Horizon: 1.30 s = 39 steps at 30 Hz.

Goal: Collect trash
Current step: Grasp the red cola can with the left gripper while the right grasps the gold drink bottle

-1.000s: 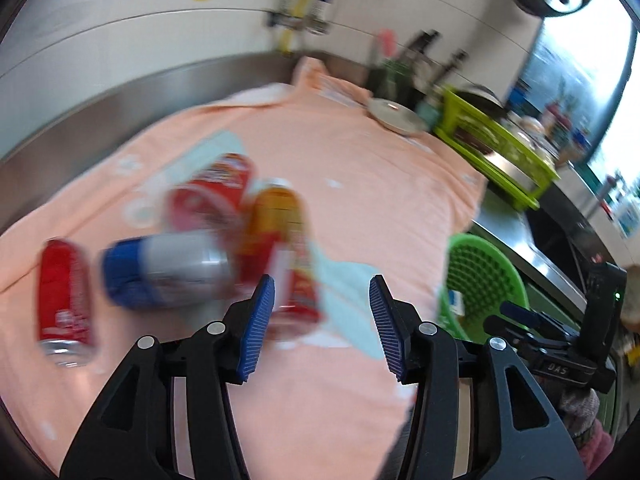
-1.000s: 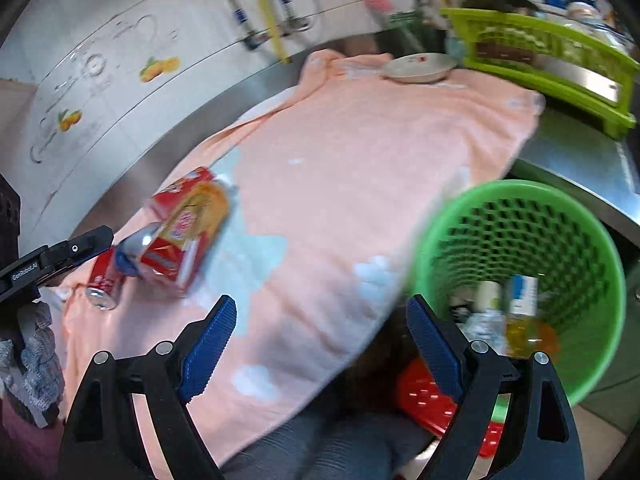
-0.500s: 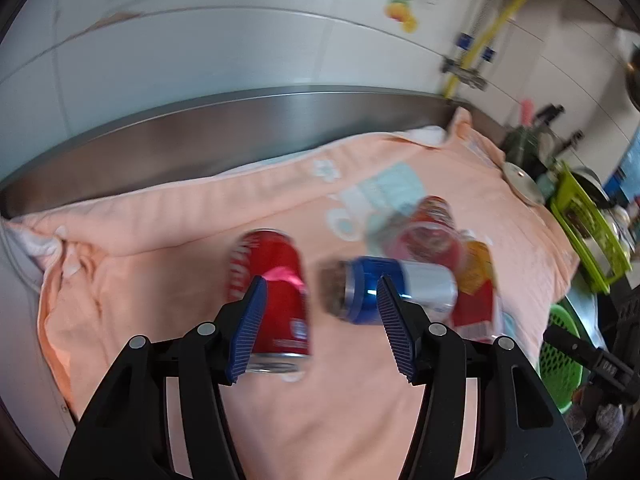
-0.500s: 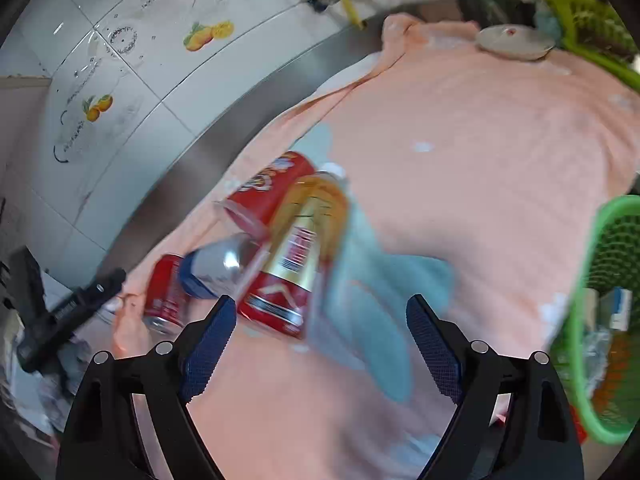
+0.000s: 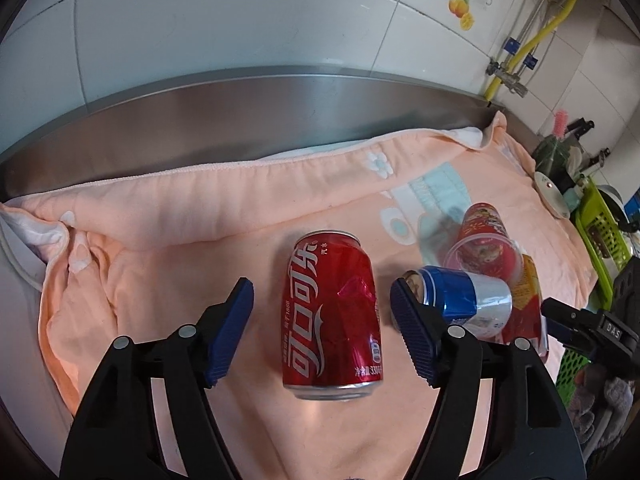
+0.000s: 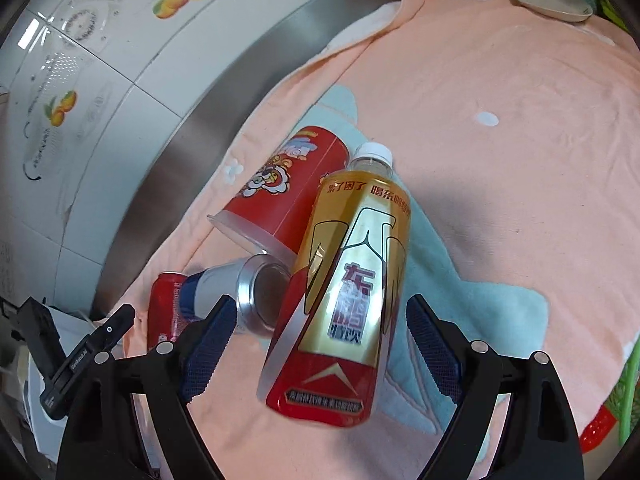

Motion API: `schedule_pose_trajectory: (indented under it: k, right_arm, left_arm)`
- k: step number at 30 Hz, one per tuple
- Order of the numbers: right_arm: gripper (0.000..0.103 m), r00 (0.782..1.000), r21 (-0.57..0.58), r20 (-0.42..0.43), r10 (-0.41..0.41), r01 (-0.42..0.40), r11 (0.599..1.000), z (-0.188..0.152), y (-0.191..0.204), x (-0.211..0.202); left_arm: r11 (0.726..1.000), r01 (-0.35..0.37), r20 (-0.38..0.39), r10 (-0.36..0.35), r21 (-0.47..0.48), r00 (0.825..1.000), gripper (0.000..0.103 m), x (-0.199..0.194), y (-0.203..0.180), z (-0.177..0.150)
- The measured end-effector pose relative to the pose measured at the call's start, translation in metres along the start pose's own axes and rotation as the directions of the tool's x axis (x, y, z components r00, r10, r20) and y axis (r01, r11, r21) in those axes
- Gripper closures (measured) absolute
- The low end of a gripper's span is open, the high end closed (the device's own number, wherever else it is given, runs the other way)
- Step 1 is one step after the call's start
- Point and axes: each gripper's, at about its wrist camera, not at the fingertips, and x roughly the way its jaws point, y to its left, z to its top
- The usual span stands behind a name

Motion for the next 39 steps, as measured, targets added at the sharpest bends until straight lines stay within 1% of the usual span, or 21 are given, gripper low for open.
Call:
schedule_pose_trajectory:
  k: [8, 9, 11, 13, 15, 17, 18, 21, 24, 31, 35, 39]
  right_arm:
    - [0.019, 0.999, 0.046, -0.038, 0.004, -0.002, 0.999, 0.003, -0.009, 0.017]
    - [0.02, 0.999, 0.048, -0.042, 0.004, -0.002, 0.999, 0.004, -0.009, 0.018]
    - [0.022, 0.999, 0.052, -0.051, -0.001, 0.004, 0.999, 0.004, -0.011, 0.022]
    - [0.025, 0.998, 0.057, -0.059, 0.0, 0.003, 0.998, 0.004, -0.013, 0.026]
    - [0.031, 0.998, 0.063, -0.067, 0.001, 0.003, 0.998, 0.004, -0.014, 0.03]
    - [0.035, 0.997, 0.08, -0.079, 0.026, -0.02, 0.997, 0.003, -0.017, 0.033]
    - [0.036, 0.995, 0.103, -0.084, 0.054, -0.045, 0.994, 0.002, -0.019, 0.034]
    - [0.037, 0.995, 0.102, -0.085, 0.055, -0.046, 0.994, 0.002, -0.02, 0.034]
    - [0.037, 0.996, 0.069, -0.082, 0.037, -0.031, 0.997, -0.001, -0.02, 0.027]
    - [0.037, 0.998, 0.005, -0.057, 0.035, -0.035, 0.999, -0.011, -0.016, 0.005]
    - [0.037, 0.998, -0.011, -0.043, 0.042, -0.042, 0.999, -0.017, -0.015, -0.006]
    - [0.037, 0.998, -0.012, -0.023, 0.054, -0.055, 0.998, -0.026, -0.022, -0.021]
  left_arm:
    - [1.0, 0.0, -0.023, 0.0, 0.008, 1.0, 0.033, 0.013, 0.0, 0.003]
    - [1.0, 0.001, -0.026, -0.001, 0.008, 1.0, 0.032, 0.014, 0.001, 0.003]
    - [1.0, 0.001, -0.037, -0.001, 0.001, 0.999, 0.026, 0.018, 0.002, 0.004]
    - [1.0, 0.001, -0.042, -0.001, 0.003, 0.999, 0.026, 0.021, 0.002, 0.004]
    - [1.0, -0.002, -0.052, 0.003, 0.007, 0.999, 0.026, 0.025, 0.001, 0.004]
    - [1.0, -0.005, -0.062, 0.006, 0.013, 0.998, 0.026, 0.03, 0.001, 0.004]
    - [1.0, -0.007, -0.064, 0.008, 0.014, 0.998, 0.026, 0.031, 0.0, 0.004]
    - [1.0, 0.001, -0.079, 0.0, 0.015, 0.997, 0.026, 0.037, -0.002, 0.004]
    - [1.0, 0.001, -0.089, 0.002, 0.025, 0.996, 0.026, 0.042, -0.006, 0.004]
    - [0.998, -0.019, -0.127, 0.027, 0.068, 0.992, 0.026, 0.053, -0.013, 0.001]
    - [0.995, -0.032, -0.146, 0.046, 0.096, 0.988, 0.026, 0.058, -0.017, -0.002]
    - [0.995, -0.029, -0.142, 0.042, 0.095, 0.989, 0.027, 0.058, -0.017, -0.004]
